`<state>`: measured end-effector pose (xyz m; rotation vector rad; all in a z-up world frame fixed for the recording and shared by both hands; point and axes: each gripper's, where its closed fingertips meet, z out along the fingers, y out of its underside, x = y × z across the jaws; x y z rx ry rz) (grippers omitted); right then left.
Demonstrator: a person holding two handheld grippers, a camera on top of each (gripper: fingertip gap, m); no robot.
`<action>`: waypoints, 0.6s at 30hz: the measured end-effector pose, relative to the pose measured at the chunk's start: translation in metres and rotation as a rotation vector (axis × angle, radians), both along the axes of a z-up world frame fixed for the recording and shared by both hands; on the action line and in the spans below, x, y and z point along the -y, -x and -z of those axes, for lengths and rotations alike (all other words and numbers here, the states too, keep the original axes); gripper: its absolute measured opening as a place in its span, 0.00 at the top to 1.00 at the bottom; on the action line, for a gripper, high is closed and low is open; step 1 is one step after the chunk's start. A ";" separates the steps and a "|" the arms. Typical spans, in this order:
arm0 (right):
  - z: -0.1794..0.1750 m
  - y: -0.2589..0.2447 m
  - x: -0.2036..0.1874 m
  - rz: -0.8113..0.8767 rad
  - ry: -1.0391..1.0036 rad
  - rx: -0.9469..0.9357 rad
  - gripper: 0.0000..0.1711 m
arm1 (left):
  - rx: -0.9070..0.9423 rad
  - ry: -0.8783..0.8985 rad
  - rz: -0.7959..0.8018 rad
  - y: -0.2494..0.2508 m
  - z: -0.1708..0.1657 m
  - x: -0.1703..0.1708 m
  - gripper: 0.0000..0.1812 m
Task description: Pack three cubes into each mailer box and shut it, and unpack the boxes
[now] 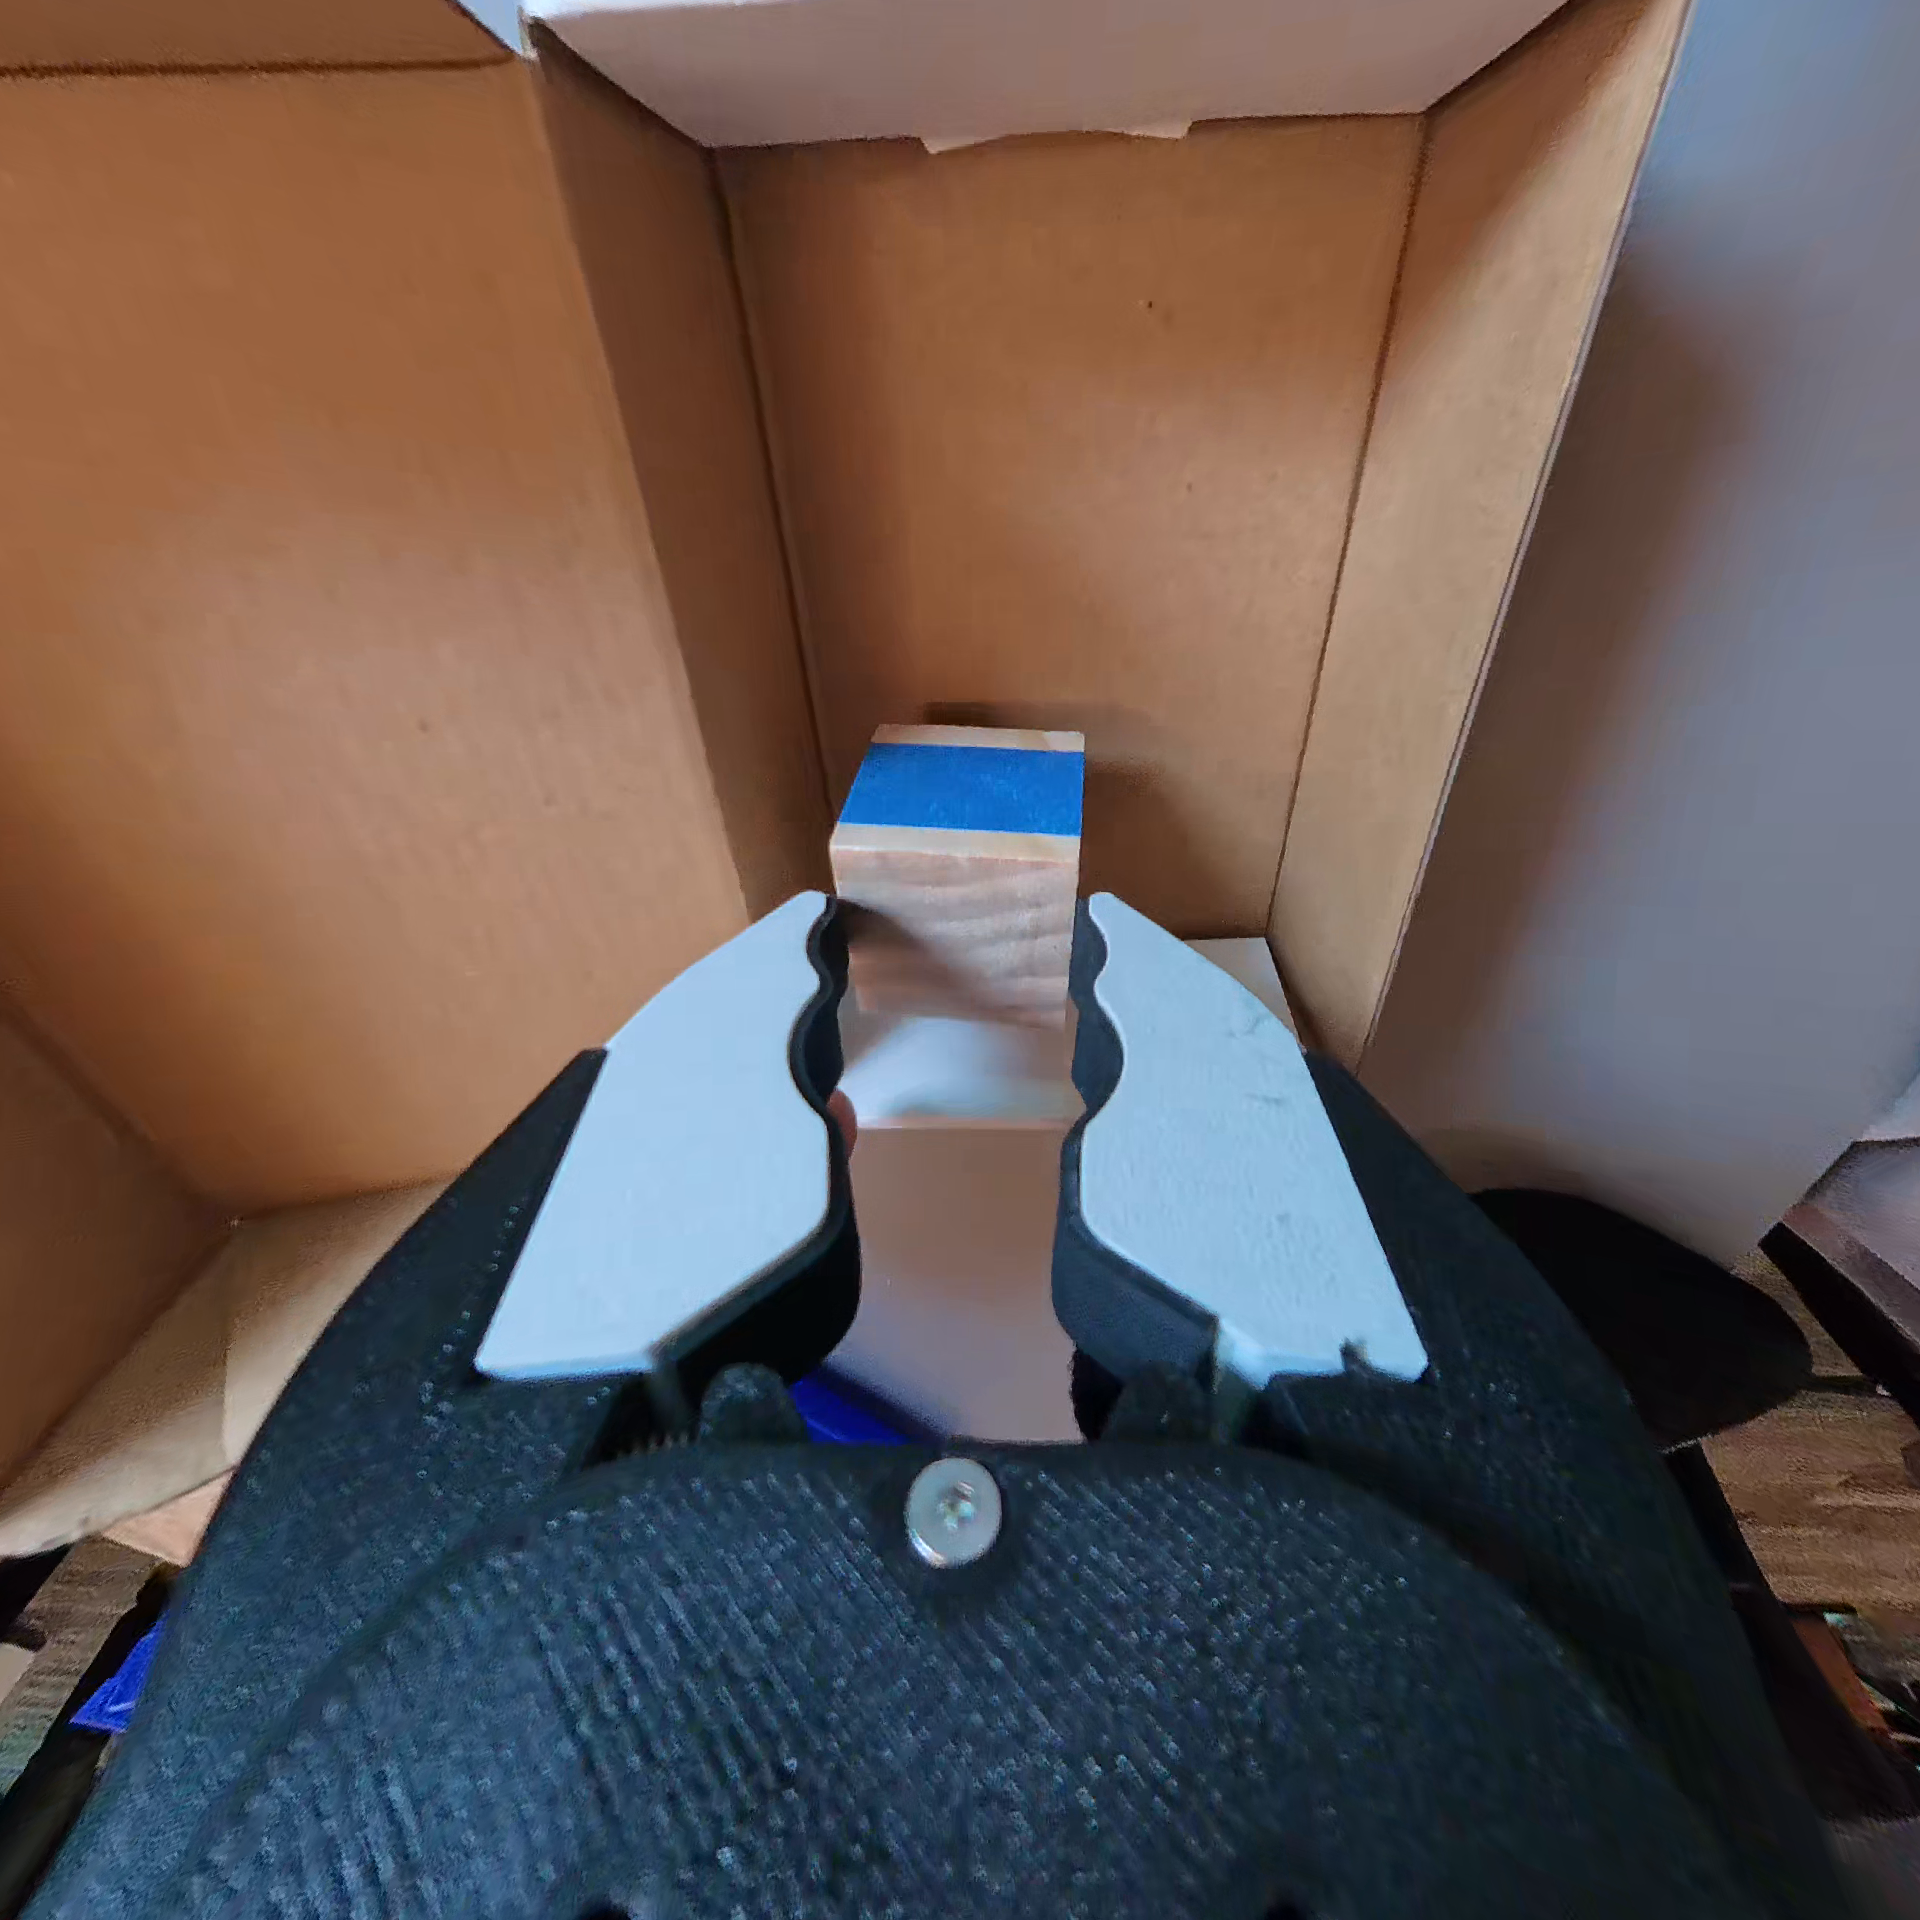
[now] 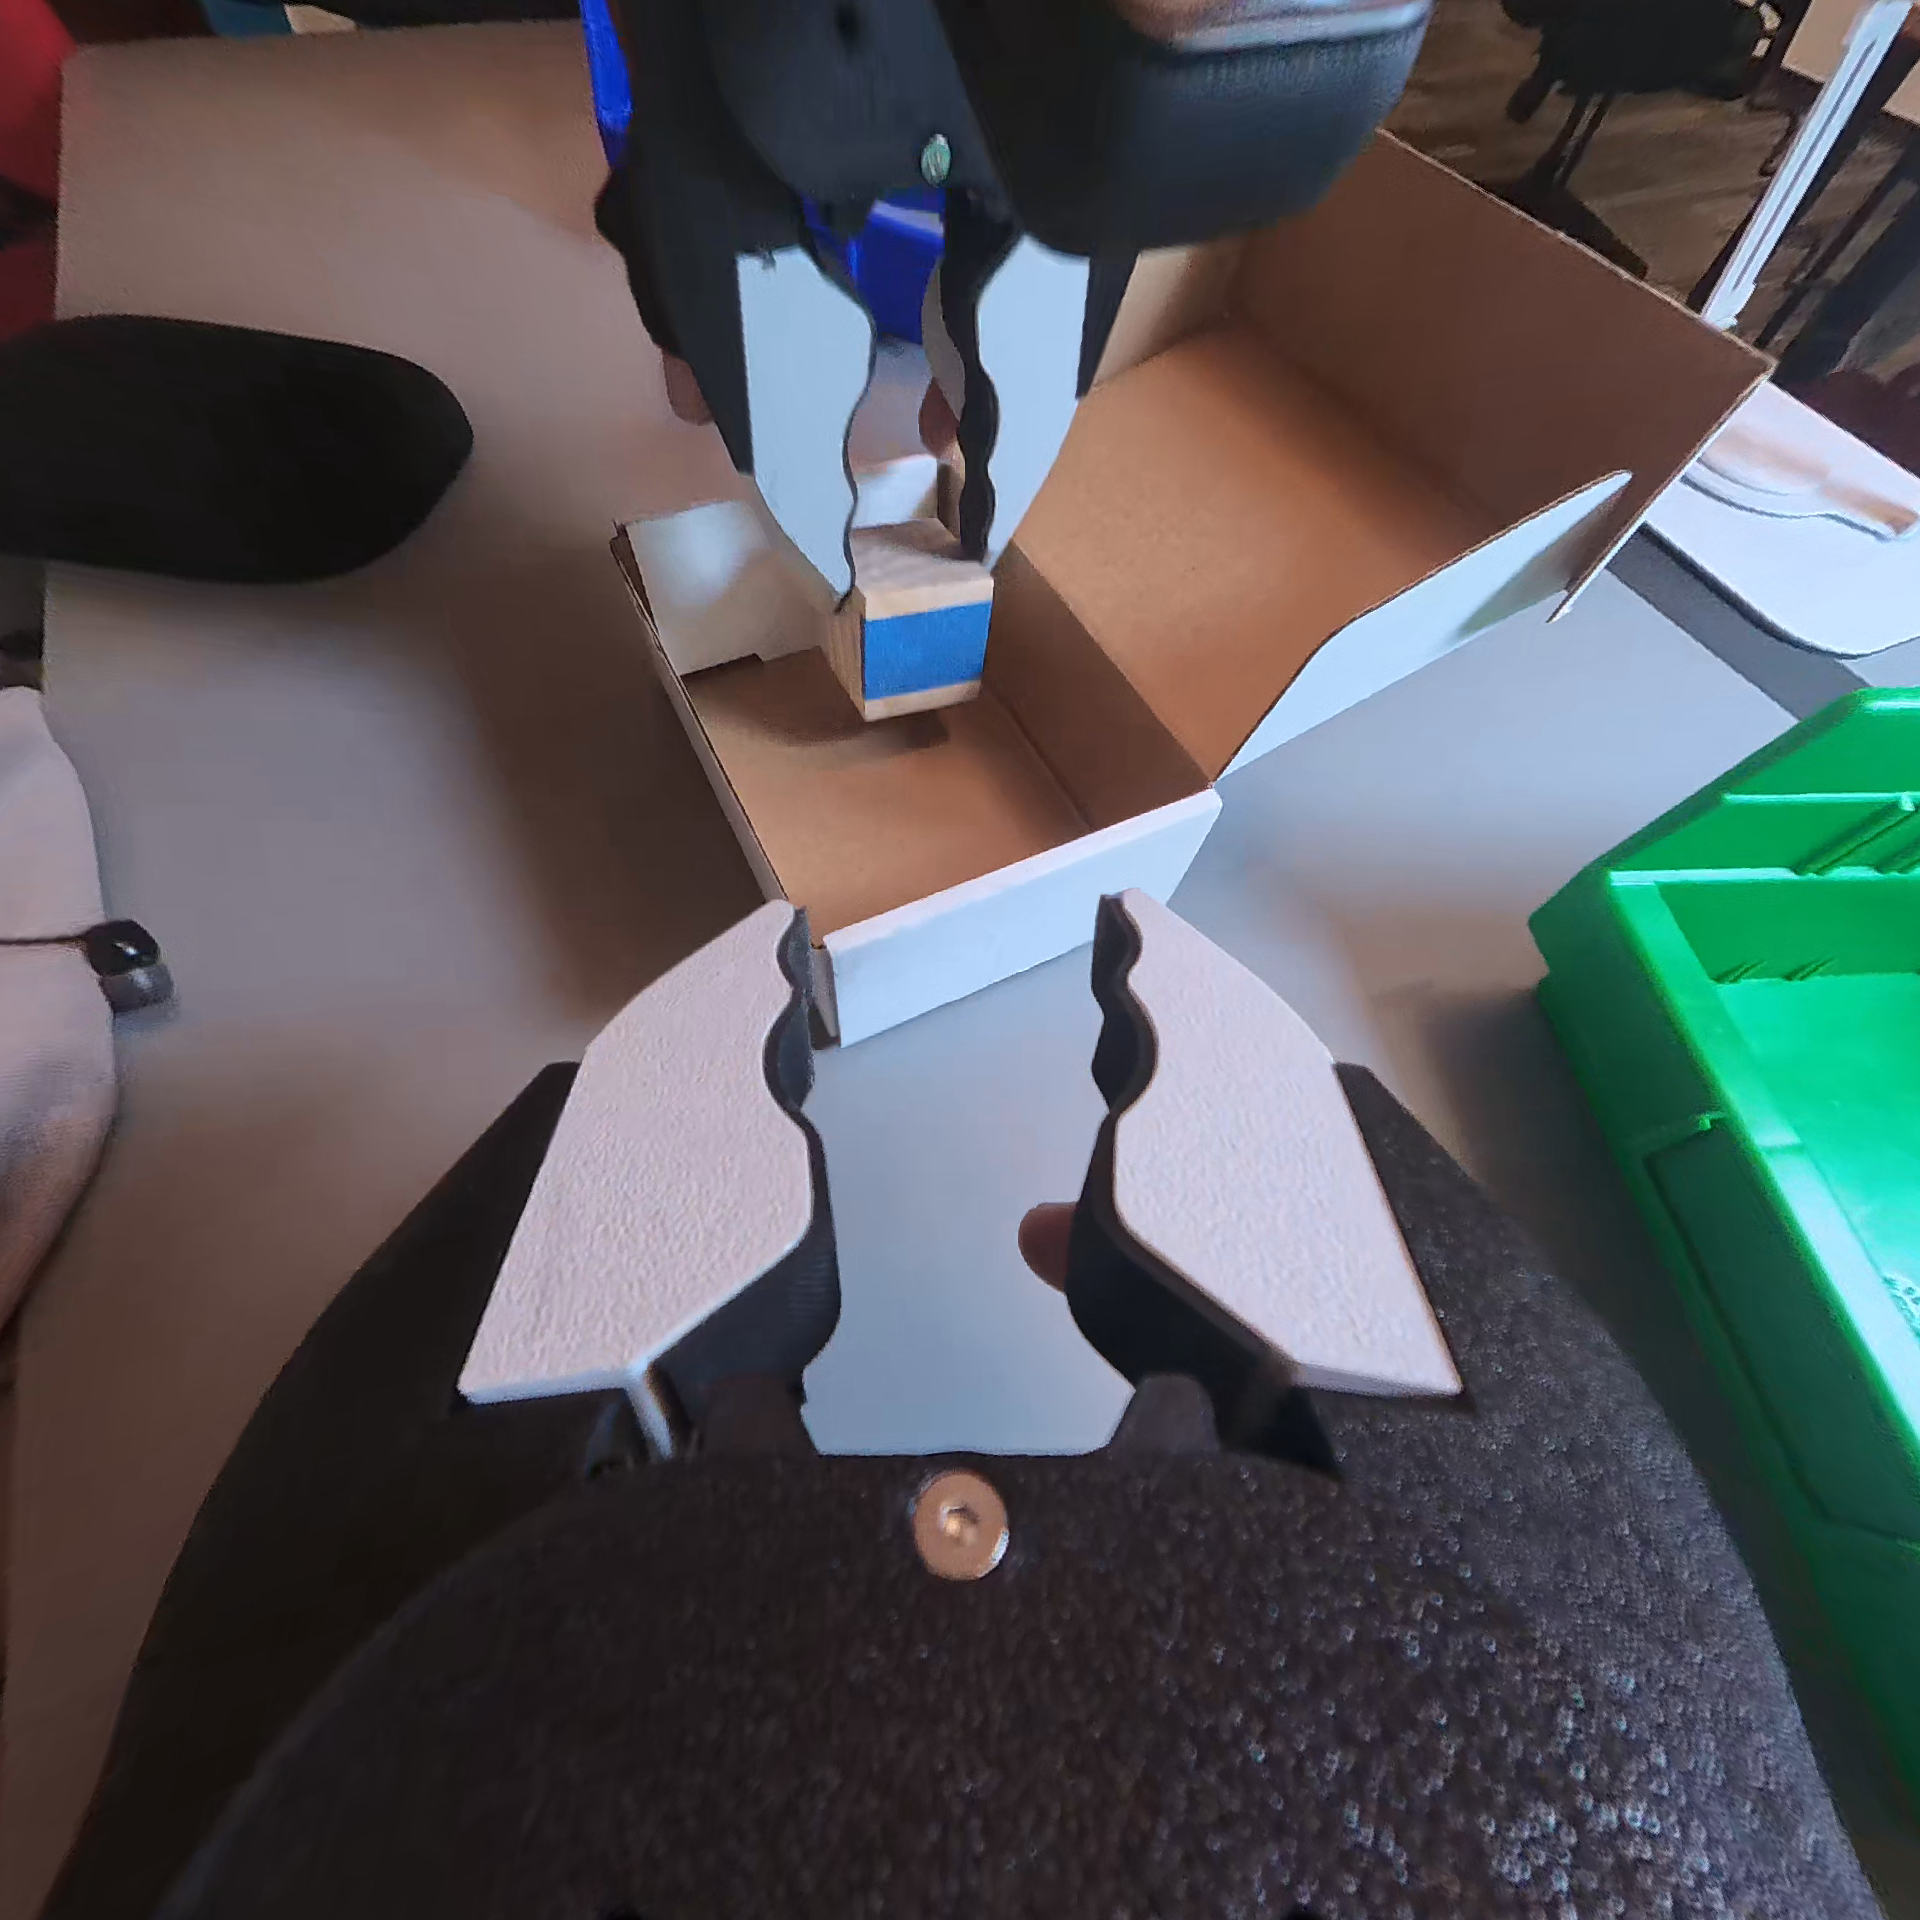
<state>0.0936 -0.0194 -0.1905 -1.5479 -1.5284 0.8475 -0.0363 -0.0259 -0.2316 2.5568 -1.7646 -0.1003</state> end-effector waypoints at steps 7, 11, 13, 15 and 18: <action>0.005 0.003 0.004 -0.012 0.000 0.019 0.71 | 0.027 -0.003 0.004 0.001 0.010 0.006 0.77; 0.006 0.003 0.004 -0.012 0.002 0.017 0.71 | 0.117 -0.061 -0.004 -0.002 -0.012 0.008 0.75; 0.006 0.003 0.003 -0.007 0.006 0.014 0.71 | 0.155 -0.135 -0.027 0.007 -0.035 0.001 0.75; 0.005 0.003 0.002 -0.005 0.010 0.008 0.71 | 0.181 -0.231 -0.070 0.026 -0.063 -0.010 0.75; 0.005 0.004 0.002 -0.005 0.007 0.009 0.71 | 0.184 -0.383 -0.192 0.078 -0.103 -0.031 0.76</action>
